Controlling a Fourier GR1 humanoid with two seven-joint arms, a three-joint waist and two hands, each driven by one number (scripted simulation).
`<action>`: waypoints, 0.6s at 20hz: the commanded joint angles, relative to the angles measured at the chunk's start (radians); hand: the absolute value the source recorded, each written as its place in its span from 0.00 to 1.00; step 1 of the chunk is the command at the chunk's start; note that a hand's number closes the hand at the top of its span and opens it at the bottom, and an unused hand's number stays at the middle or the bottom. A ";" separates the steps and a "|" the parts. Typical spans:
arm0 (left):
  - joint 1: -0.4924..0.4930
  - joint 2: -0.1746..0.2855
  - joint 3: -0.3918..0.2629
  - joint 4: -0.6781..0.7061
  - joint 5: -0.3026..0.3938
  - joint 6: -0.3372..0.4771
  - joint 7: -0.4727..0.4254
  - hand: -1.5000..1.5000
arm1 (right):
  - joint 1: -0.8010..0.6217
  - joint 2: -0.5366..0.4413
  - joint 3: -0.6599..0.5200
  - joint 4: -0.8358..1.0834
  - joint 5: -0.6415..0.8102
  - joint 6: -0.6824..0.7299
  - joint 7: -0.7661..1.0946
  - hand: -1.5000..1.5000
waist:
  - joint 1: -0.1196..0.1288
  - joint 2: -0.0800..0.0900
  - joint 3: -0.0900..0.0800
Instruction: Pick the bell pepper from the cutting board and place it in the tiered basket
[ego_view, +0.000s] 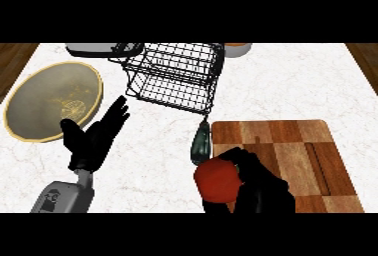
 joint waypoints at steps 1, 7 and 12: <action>0.013 0.012 -0.005 -0.022 -0.001 -0.016 -0.001 0.50 | -0.127 0.018 0.002 -0.105 0.051 0.188 0.240 1.00 | 0.010 -0.002 -0.001; -0.026 0.024 0.015 -0.006 0.019 -0.039 0.021 0.50 | -0.281 0.018 -0.056 -0.095 0.028 0.303 0.239 1.00 | 0.020 0.000 -0.002; -0.021 -0.010 -0.020 -0.024 -0.006 -0.012 0.025 0.50 | -0.423 0.018 -0.231 0.001 -0.078 0.355 0.196 1.00 | 0.044 0.004 -0.001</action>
